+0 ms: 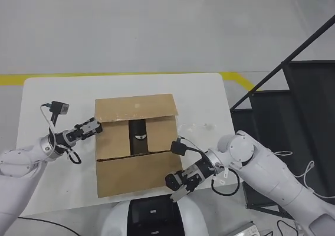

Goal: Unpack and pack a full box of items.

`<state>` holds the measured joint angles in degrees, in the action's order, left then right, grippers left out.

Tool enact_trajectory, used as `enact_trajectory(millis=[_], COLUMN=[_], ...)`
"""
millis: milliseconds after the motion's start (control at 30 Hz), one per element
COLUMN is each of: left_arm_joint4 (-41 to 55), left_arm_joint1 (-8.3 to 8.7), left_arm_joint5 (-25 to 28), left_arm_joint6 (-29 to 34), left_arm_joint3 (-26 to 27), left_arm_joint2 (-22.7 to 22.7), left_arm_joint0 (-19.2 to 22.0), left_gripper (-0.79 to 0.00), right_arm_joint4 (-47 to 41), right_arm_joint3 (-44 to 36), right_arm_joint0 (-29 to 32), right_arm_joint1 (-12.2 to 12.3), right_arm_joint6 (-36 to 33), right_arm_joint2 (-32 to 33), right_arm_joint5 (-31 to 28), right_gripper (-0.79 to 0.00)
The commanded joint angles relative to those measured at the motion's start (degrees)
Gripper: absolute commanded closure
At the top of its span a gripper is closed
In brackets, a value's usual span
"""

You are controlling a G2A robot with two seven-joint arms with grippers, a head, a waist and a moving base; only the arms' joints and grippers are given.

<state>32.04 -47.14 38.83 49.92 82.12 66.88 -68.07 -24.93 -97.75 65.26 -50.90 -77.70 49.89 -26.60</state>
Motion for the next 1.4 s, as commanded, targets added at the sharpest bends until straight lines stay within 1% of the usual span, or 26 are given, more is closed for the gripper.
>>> enact_trajectory(millis=[0, 100, 167, 267, 400, 500, 567, 667, 800, 900, 1000, 1067, 1133, 1200, 1300, 1367], left_arm_joint4=[3.6, 3.4, 1.7, -1.5, -7.9, -10.7, -10.2, -6.3, -2.4, 1.0, 2.8, 0.7, -1.0, -1.1, 1.8, 3.8], left_arm_joint1=[-0.32, -0.65, -0.94, -1.74, -3.28, -3.98, -4.08, -3.73, -2.84, -2.04, -1.2, -0.64, -0.48, -0.7, -1.38, -1.92], left_arm_joint5=[2.4, 4.2, 4.0, 3.2, 3.0, 2.8, 2.4, 2.2, 1.8, 3.0, 3.0, 2.2, 1.8, 0.9, -0.2, -0.5], left_arm_joint6=[2.1, 3.2, 2.6, -0.3, -7.2, -6.8, -4.8, 0.8, 7.4, 11.7, 12.6, 13.3, 12.8, 12.0, 10.9, 10.9], left_arm_joint3=[0.2, 0.4, 0.5, 0.1, -1.8, -1.9, -2.5, -3.0, -3.1, -2.1, 0.2, 0.6, -1.0, -1.8, -3.8, -5.4], left_arm_joint2=[-0.1, 0.1, 0.0, -1.2, -3.4, -5.4, -6.1, -5.9, -4.4, -2.5, -0.2, 0.9, 1.6, 1.3, 0.1, -0.7], left_arm_joint0=[1.0, 3.0, 4.6, 7.6, 12.3, 13.8, 13.2, 11.3, 7.2, 3.4, -0.3, -1.9, -2.3, -1.9, -0.3, 1.5], left_gripper=[-0.785, -0.785, -0.785, -0.785, -0.785, -0.785, -0.785, -0.785, -0.785, -0.785, -0.785, -0.785, -0.785, -0.785, -0.785, -0.785], right_arm_joint4=[-0.7, -1.3, -1.8, -2.4, -2.9, -3.4, -3.9, -4.8, -6.1, -6.6, -6.9, -7.0, -7.0, -7.2, -7.7, -7.9], right_arm_joint3=[0.4, 1.0, 1.4, 2.1, 2.8, 2.7, 2.3, 1.9, 1.7, 1.2, 1.0, 1.2, 1.7, 2.0, 2.5, 2.8], right_arm_joint0=[-0.4, -1.0, -1.4, -1.9, -2.1, -1.3, -0.5, 0.5, 0.6, -0.2, -1.0, -1.6, -2.2, -2.7, -3.3, -3.6], right_arm_joint1=[0.5, 1.2, 1.6, 2.2, 3.0, 3.9, 4.6, 5.6, 6.5, 6.9, 7.2, 7.3, 7.4, 7.4, 7.6, 7.8], right_arm_joint6=[0.4, 1.1, 1.5, 2.4, 3.7, 4.8, 5.4, 5.9, 5.7, 5.6, 5.6, 5.8, 5.9, 6.3, 6.9, 7.4], right_arm_joint2=[-0.6, -1.4, -2.0, -2.5, -2.8, -2.5, -2.2, -1.9, -2.3, -3.2, -4.4, -5.3, -6.2, -7.0, -7.9, -8.3], right_arm_joint5=[-0.4, -1.1, -1.5, -2.4, -3.7, -4.8, -5.4, -5.9, -5.7, -5.6, -5.6, -5.8, -5.9, -6.3, -6.9, -7.4], right_gripper=[-0.785, -0.785, -0.785, -0.785, -0.785, -0.785, -0.785, -0.785, -0.785, -0.785, -0.785, -0.785, -0.785, -0.785, -0.785, -0.785])
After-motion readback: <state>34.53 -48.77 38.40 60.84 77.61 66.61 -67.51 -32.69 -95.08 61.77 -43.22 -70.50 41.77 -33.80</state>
